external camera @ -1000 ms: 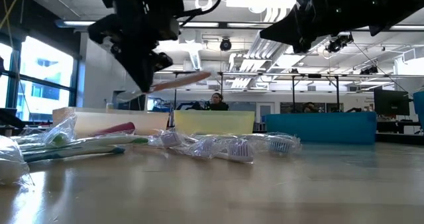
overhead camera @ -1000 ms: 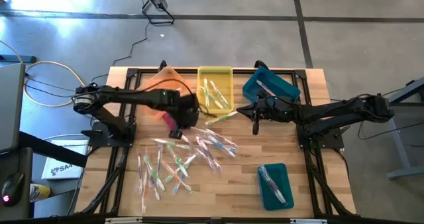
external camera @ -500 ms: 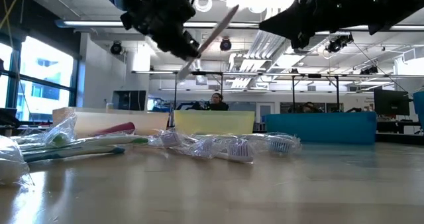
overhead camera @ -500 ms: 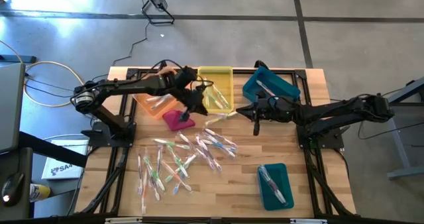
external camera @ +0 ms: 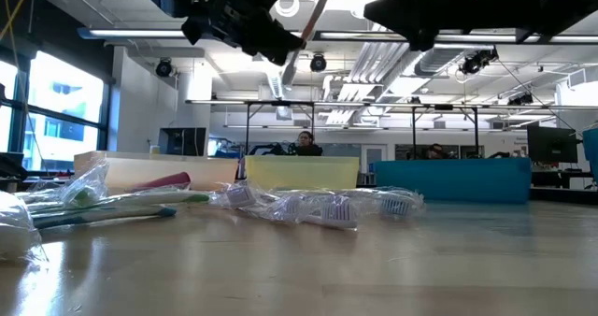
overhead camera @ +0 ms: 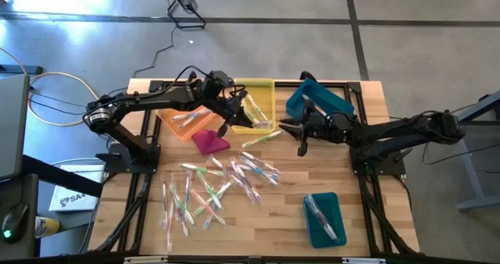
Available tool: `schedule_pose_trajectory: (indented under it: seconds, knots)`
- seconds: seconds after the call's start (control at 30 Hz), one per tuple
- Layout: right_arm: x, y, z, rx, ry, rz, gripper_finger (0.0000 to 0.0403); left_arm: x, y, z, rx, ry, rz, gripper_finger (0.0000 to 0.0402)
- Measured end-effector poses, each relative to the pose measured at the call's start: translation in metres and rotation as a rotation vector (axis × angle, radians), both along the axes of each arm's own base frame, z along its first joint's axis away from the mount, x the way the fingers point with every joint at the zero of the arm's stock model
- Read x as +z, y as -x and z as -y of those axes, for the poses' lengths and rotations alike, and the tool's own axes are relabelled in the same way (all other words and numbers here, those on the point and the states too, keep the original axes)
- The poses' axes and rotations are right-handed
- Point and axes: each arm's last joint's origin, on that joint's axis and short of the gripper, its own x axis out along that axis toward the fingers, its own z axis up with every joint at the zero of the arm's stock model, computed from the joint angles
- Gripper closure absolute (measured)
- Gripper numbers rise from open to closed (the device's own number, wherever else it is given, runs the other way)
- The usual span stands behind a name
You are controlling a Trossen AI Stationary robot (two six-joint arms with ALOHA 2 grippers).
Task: Pick & Place Toothbrushes
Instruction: Put the orange toothbrush into the top blue bin
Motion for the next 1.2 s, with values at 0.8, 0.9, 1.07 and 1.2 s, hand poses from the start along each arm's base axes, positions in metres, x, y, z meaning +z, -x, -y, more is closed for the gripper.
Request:
schedule_pose_trajectory:
  seconds: [0.8, 0.9, 1.07, 1.2]
  knots:
    - [0.002, -0.070, -0.008, -0.018, 0.033, 0.018, 0.0215, 0.000, 0.000, 0.000, 0.004, -0.001, -0.002, 0.0398]
    - [0.002, -0.072, -0.008, -0.003, 0.054, 0.018, 0.0216, 0.000, 0.000, 0.000, 0.004, -0.001, -0.002, 0.0398]
    - [0.003, -0.073, -0.008, 0.002, 0.058, 0.021, 0.0251, 0.000, 0.000, 0.000, 0.005, -0.002, -0.002, 0.0398]
    - [0.003, -0.073, -0.008, 0.002, 0.058, 0.022, 0.0300, 0.000, 0.000, 0.000, 0.006, -0.002, -0.002, 0.0398]
